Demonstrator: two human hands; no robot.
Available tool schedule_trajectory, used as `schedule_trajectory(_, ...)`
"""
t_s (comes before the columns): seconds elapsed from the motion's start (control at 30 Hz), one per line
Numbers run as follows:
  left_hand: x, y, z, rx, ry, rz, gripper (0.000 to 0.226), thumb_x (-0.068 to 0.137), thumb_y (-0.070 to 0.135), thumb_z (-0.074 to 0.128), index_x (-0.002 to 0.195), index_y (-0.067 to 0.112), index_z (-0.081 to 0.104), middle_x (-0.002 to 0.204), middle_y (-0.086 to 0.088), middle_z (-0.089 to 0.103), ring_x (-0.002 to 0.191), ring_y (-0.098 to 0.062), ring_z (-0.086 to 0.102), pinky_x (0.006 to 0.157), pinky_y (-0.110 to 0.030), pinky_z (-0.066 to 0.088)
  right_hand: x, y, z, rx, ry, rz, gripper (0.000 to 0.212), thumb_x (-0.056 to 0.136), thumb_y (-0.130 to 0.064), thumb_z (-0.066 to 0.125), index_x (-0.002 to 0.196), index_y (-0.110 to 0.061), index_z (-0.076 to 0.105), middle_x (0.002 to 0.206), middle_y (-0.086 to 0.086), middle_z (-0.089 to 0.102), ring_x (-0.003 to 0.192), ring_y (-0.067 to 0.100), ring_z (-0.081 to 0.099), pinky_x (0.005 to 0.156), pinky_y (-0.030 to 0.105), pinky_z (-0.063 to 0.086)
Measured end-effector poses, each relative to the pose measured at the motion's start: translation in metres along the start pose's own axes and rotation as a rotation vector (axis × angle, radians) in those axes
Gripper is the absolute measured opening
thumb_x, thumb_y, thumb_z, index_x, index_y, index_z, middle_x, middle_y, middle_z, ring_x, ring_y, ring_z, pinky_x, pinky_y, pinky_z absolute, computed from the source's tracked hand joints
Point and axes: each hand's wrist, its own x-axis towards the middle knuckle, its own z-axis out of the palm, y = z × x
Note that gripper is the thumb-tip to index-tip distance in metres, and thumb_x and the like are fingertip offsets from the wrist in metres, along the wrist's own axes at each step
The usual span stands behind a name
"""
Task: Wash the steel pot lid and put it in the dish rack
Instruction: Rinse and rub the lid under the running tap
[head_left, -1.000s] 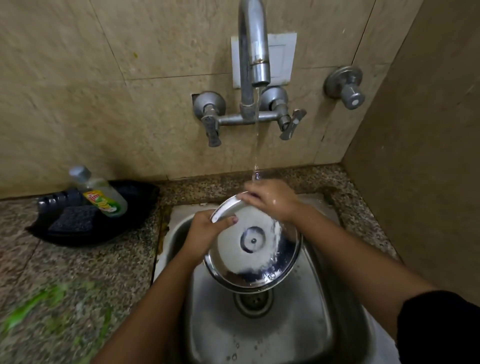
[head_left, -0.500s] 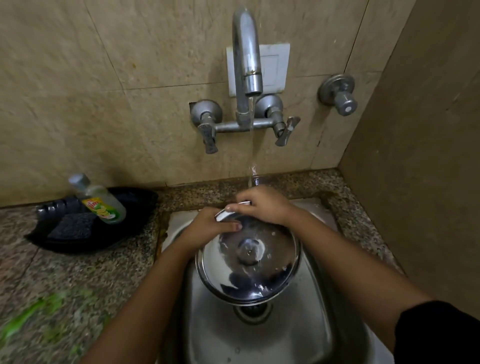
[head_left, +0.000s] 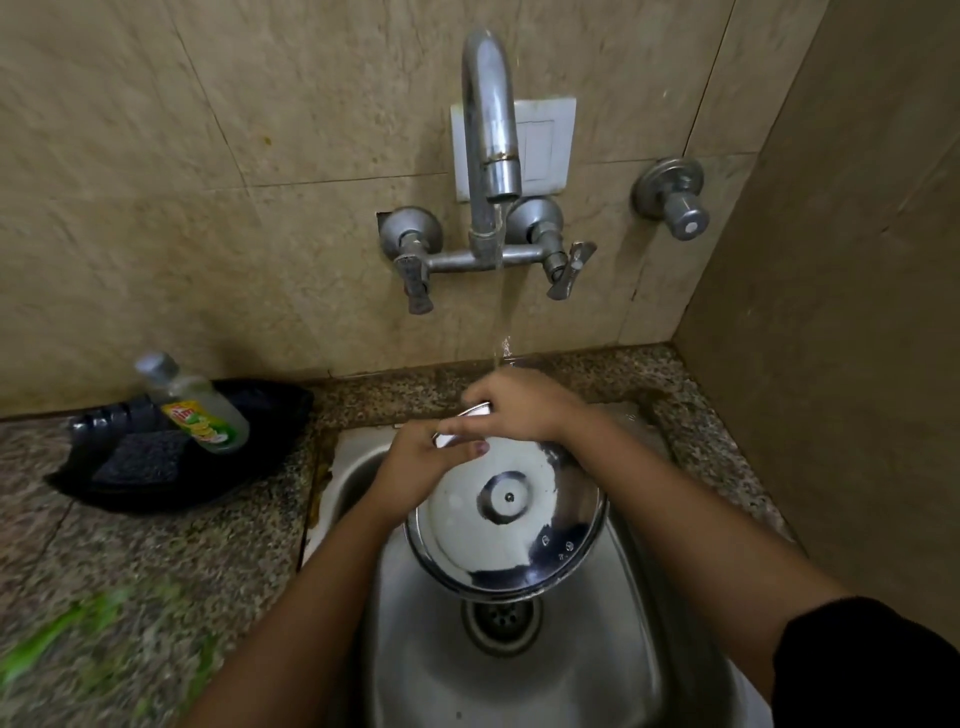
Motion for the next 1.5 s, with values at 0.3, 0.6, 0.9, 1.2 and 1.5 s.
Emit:
schedule_trajectory(0.3, -0.012, 0.002, -0.017, -0.272, 0.099, -0.169, 0.007, 0.082, 0.007, 0.069, 0.085, 0.012, 0.073, 0.074, -0.002, 0.077, 0.067, -0.014, 0.073, 0.058, -0.021, 0.055, -0.017, 0.036, 0.008, 0.367, 0.239, 0.286, 0.059, 0.077, -0.074, 0.049, 0.052, -0.022, 0.056, 0.052, -0.007, 0.057, 0.051, 0.008, 0.054, 0.059, 0.029, 0.043)
schedule_trajectory(0.6, 0.003, 0.015, -0.013, -0.198, 0.051, -0.090, 0.016, 0.080, 0.002, 0.070, 0.095, 0.005, 0.074, 0.085, -0.006, 0.077, 0.081, -0.019, 0.071, 0.078, -0.033, 0.056, -0.003, 0.010, -0.008, 0.167, 0.152, 0.204, 0.058, 0.075, -0.074, 0.055, 0.053, -0.020, 0.052, 0.052, -0.005, 0.054, 0.052, 0.011, 0.053, 0.056, 0.029, 0.039)
schedule_trajectory(0.9, 0.008, 0.031, -0.014, -0.017, -0.172, -0.149, 0.019, 0.081, 0.006, 0.071, 0.095, 0.018, 0.073, 0.081, 0.003, 0.077, 0.079, -0.010, 0.072, 0.073, -0.019, 0.055, 0.005, -0.008, -0.006, 0.019, 0.072, 0.076, 0.061, 0.075, -0.072, 0.054, 0.059, -0.014, 0.052, 0.056, -0.002, 0.054, 0.056, 0.013, 0.053, 0.058, 0.032, 0.043)
schedule_trajectory(1.2, 0.000, 0.025, -0.024, -0.084, -0.137, -0.235, 0.016, 0.082, 0.012, 0.071, 0.097, 0.013, 0.074, 0.088, -0.004, 0.078, 0.081, -0.016, 0.073, 0.072, -0.026, 0.057, -0.002, 0.010, -0.004, 0.310, 0.041, 0.161, 0.061, 0.074, -0.072, 0.055, 0.059, -0.012, 0.058, 0.056, 0.001, 0.054, 0.053, 0.014, 0.051, 0.059, 0.038, 0.047)
schedule_trajectory(1.5, -0.012, 0.017, -0.028, -0.256, 0.070, -0.187, 0.012, 0.085, 0.007, 0.066, 0.095, 0.006, 0.072, 0.082, -0.007, 0.077, 0.073, -0.020, 0.072, 0.063, -0.024, 0.056, -0.009, 0.031, 0.004, 0.518, 0.156, 0.259, 0.066, 0.074, -0.068, 0.061, 0.062, -0.003, 0.058, 0.059, 0.008, 0.051, 0.055, 0.018, 0.049, 0.062, 0.033, 0.041)
